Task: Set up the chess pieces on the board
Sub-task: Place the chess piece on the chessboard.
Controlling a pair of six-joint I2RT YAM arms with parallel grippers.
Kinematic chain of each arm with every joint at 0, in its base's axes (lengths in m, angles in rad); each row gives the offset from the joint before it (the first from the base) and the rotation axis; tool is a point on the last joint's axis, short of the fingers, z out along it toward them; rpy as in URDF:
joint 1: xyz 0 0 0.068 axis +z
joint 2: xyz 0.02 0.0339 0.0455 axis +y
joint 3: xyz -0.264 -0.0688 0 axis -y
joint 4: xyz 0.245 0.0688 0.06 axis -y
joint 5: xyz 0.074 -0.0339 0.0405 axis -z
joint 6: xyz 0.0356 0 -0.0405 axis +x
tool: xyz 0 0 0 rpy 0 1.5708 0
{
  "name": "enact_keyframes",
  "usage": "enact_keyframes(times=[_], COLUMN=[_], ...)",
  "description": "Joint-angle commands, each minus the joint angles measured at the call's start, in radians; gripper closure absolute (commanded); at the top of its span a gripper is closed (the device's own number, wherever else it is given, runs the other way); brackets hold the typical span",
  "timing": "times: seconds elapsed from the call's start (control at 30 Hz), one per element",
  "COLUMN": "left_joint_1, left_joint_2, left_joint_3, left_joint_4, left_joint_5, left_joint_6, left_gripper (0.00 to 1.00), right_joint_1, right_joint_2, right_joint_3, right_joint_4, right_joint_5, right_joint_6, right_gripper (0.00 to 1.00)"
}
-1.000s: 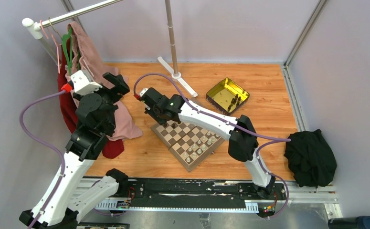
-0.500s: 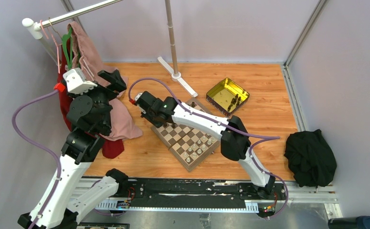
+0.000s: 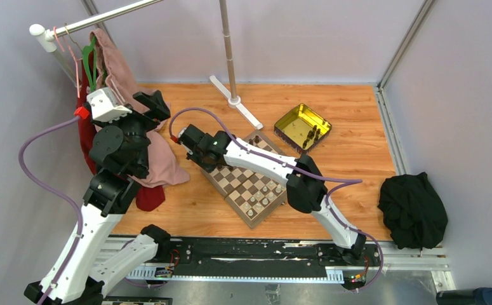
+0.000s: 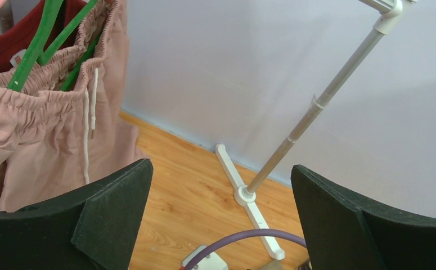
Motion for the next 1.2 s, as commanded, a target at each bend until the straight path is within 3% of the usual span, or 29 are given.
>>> enact_keyframes(times=[0.0, 1.17], left_joint_1=[-0.008, -0.008], left_joint_2=[0.006, -0.007], left_joint_3=[0.026, 0.011], left_joint_4=[0.033, 0.033], left_joint_5=[0.01, 0.022], left_joint_6=[0.022, 0.023], left_gripper=[0.0, 0.0], right_joint_1=[0.015, -0.022], right_joint_2=[0.039, 0.095], right_joint_3=[0.045, 0.049], right_joint_4=[-0.035, -0.028], right_joint_5=[-0.009, -0.021], right_joint_6=[-0.017, -0.042], right_gripper=[1.0, 1.0])
